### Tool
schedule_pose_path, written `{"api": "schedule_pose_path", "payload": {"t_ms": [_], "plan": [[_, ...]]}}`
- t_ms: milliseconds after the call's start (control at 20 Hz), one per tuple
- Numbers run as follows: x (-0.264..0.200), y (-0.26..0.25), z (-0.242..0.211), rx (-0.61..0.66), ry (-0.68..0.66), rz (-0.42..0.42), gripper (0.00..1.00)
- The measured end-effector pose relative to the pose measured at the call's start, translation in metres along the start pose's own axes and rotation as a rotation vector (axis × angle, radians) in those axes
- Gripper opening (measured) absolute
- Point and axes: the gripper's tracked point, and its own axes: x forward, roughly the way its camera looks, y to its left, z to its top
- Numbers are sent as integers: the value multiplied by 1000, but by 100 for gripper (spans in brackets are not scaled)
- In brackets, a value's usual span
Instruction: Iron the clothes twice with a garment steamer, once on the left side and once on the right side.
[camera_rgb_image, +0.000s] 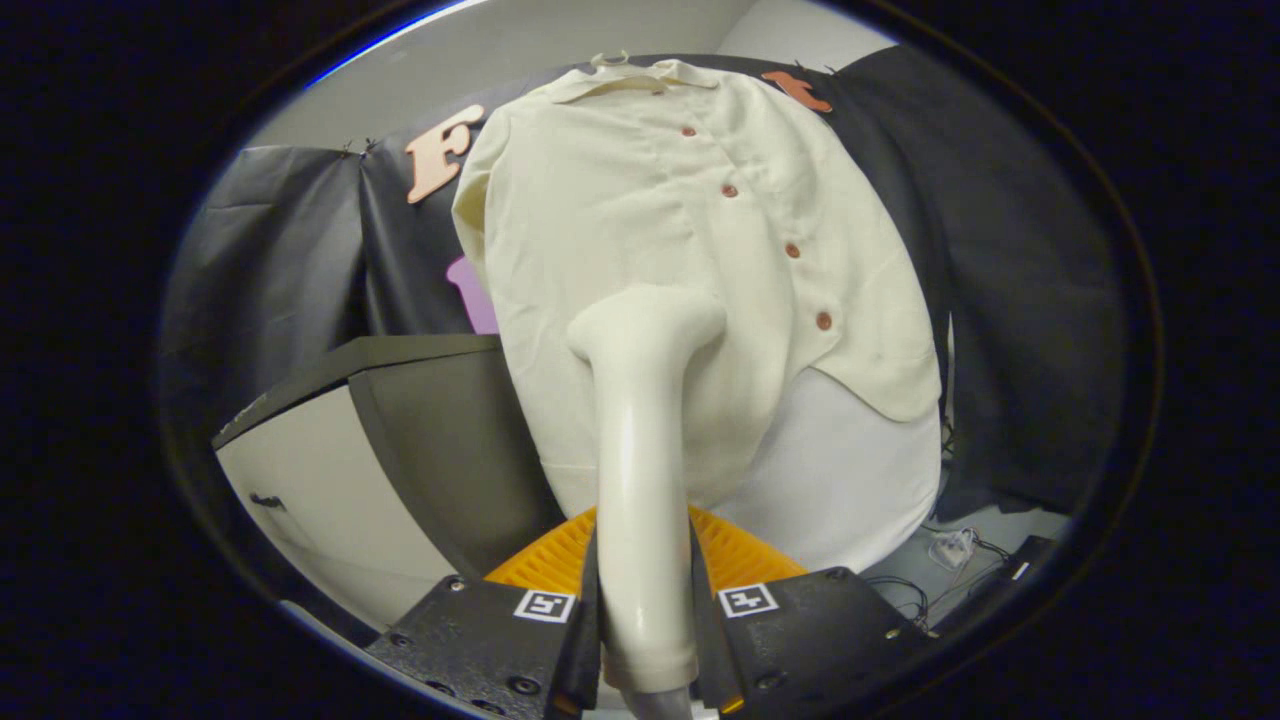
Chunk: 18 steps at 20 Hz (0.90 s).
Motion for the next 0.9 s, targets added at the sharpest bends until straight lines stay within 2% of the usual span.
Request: {"api": "schedule_pose_path", "payload": {"t_ms": [450, 700, 900], "plan": [[-19, -9, -25, -5, 62, -17, 38], [-38, -8, -19, -21, 65, -8, 37], [-60, 1, 4, 2, 32, 14, 37]]}}
